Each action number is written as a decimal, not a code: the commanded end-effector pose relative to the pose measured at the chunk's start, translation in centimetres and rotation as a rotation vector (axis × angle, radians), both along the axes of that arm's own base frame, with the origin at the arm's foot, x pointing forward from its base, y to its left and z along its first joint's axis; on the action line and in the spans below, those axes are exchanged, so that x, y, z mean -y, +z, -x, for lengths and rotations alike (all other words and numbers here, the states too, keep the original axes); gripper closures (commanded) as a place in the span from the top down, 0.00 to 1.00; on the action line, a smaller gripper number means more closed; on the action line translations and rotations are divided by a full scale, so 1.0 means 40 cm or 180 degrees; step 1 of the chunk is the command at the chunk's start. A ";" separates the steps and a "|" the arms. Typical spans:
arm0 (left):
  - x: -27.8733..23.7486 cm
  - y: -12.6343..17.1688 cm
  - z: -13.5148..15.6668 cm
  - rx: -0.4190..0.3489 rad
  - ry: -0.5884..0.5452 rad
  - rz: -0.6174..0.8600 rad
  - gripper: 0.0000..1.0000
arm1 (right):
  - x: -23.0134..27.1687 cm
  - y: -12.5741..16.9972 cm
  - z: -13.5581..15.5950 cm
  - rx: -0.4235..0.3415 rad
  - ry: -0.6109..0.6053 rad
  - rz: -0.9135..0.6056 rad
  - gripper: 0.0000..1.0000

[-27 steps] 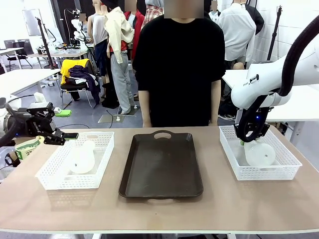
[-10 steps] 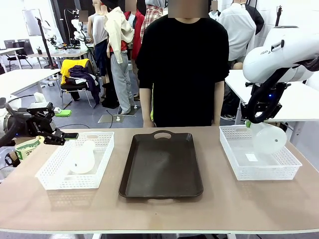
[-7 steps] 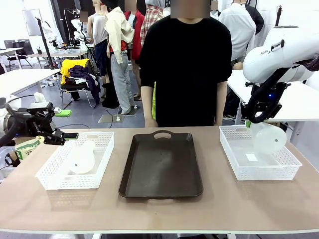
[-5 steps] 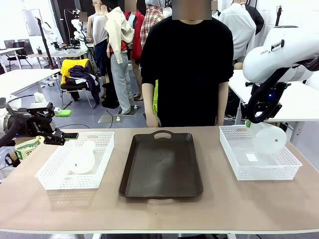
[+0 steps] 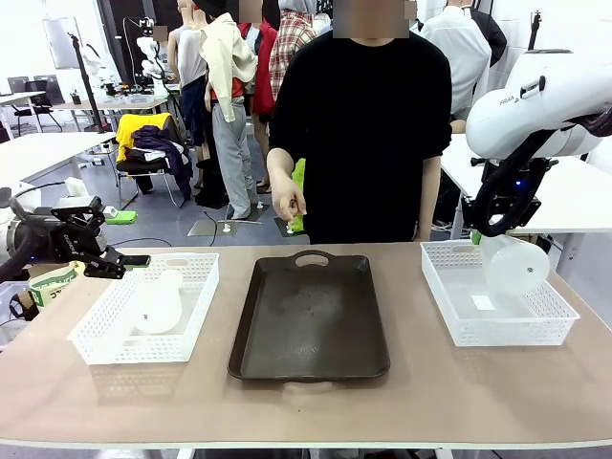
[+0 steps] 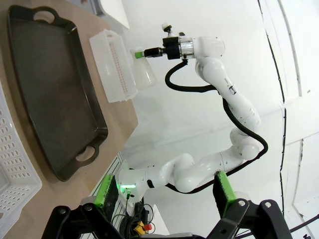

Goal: Prepare the laboratory tools.
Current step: While moving the picked Big flask to the Handle tray indicated by the person, stop as directed by the person.

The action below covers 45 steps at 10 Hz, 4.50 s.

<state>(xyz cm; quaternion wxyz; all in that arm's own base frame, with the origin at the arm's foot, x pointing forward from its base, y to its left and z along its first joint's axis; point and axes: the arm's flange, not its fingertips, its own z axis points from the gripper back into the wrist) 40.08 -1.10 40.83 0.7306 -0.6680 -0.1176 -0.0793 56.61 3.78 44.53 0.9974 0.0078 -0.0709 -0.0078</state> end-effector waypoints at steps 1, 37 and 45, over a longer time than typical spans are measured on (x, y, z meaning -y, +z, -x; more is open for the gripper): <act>-0.001 0.004 0.003 0.0008 0.0000 0.0023 1.00 | -0.003 0.003 -0.009 0.0013 -0.0028 -0.0007 0.00; -0.001 0.004 0.003 0.0008 0.0000 0.0023 1.00 | -0.828 -0.088 0.104 0.0066 0.2055 -0.0211 0.00; -0.001 0.004 0.003 0.0008 0.0000 0.0023 1.00 | -0.828 -0.088 0.104 0.0066 0.2055 -0.0211 0.00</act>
